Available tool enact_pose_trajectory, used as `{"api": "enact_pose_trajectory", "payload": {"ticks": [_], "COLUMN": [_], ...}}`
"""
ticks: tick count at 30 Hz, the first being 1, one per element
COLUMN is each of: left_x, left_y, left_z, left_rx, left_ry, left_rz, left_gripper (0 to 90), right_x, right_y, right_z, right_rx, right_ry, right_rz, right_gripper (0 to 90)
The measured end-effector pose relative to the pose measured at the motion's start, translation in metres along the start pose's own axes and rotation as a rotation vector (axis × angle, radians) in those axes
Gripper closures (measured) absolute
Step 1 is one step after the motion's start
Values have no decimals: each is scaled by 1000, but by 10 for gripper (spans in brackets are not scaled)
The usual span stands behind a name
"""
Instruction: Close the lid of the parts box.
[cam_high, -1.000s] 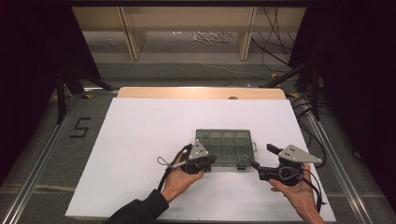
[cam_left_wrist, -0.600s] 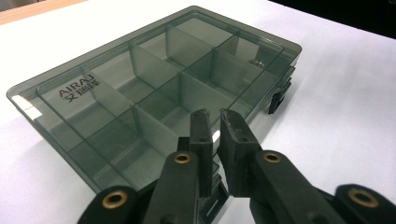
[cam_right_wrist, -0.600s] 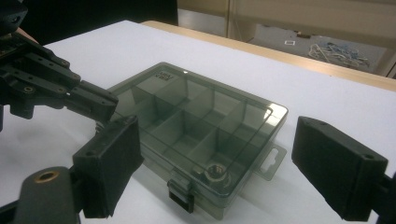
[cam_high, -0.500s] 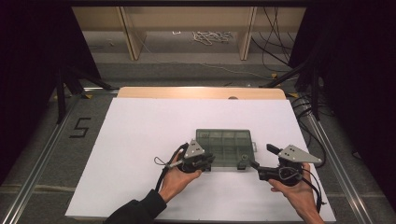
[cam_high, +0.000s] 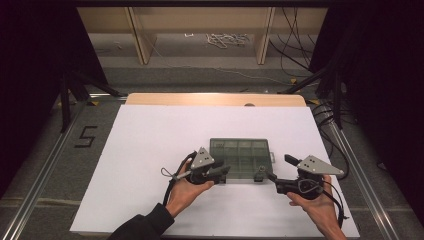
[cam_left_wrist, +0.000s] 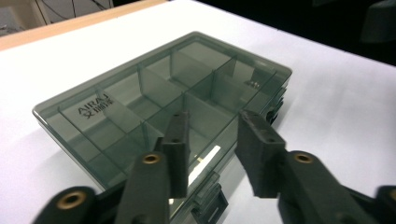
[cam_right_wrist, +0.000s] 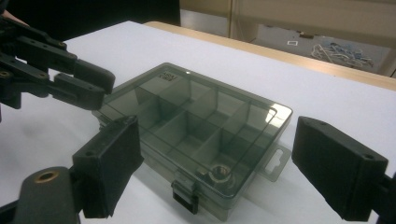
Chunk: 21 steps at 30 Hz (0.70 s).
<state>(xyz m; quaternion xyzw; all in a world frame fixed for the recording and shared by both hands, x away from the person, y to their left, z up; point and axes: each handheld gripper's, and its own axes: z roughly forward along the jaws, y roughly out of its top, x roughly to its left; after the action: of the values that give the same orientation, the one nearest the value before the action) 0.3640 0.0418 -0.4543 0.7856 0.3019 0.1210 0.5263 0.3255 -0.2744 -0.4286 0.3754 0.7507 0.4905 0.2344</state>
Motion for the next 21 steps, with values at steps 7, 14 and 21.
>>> {"api": "enact_pose_trajectory", "payload": {"ticks": [7,14,21], "left_x": [3,8,12], "left_y": [1,0,-1], "left_z": [-21,-42,-59], "left_rx": [-57,-99,-116], "left_ry": [-12,-18,-6], "left_rz": [4,16,21], "left_gripper": [483,429,367], "right_x": [4,9,14], "right_y": [0,0,0], "right_z": [2,2,-1], "right_rx": [-27,-41,-31], "right_ry": [11,15,23], "right_rz": [5,0,-4], "right_gripper": [162,162,161]}}
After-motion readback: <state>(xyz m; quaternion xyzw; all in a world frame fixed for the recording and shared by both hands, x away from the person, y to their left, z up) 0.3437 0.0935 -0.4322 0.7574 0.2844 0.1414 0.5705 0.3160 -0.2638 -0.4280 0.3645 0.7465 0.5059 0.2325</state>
